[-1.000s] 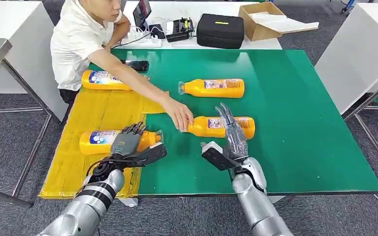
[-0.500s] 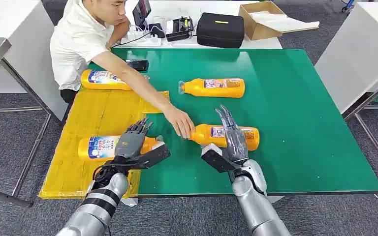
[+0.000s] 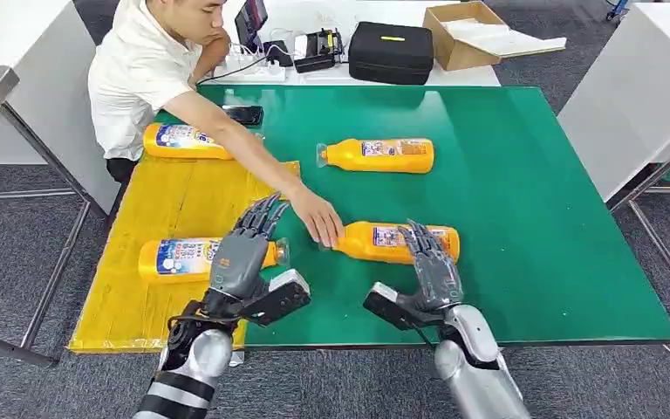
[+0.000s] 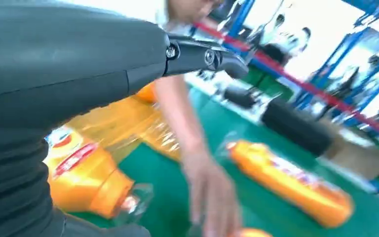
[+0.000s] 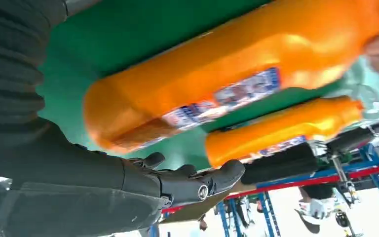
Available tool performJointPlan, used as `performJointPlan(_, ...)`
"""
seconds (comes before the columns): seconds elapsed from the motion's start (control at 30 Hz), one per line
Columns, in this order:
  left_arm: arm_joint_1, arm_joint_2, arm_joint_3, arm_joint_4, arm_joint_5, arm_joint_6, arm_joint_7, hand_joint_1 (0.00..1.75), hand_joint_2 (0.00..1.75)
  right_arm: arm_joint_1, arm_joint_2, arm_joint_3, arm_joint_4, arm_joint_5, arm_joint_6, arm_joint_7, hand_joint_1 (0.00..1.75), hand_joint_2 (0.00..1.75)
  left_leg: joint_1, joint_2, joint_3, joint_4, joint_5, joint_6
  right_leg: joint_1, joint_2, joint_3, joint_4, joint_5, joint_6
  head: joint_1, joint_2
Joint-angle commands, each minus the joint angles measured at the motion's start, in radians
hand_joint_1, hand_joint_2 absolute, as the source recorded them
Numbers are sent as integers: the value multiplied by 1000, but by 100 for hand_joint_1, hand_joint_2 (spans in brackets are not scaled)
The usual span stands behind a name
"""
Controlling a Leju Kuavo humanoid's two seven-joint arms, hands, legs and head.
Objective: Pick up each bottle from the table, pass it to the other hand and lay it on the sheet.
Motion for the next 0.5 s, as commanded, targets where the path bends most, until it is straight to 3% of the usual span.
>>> performJointPlan(0.03,125,19,-144,-126,199,-130,-97,0,175,-41,-150,70,55,89,85,88,0,175,0,2,2,0,-1,0,0,1,2,-1,-1,-2,0,0)
performJointPlan(0.17,144,33,-219,-128,270,-129,-110,0,175,-99,-190,92,119,140,59,109,0,175,-1,2,4,-1,-2,1,0,1,4,-1,-1,-2,0,0)
performJointPlan(0.27,140,35,-218,-129,271,-128,-110,0,175,-102,-186,94,118,141,60,109,0,175,0,6,7,1,-5,1,1,4,7,-1,-2,-5,0,0)
performJointPlan(0.5,134,40,-217,-129,292,-133,-106,0,175,-101,-186,104,114,156,52,126,0,175,-1,3,4,0,-2,0,1,2,3,-1,-1,-4,0,0)
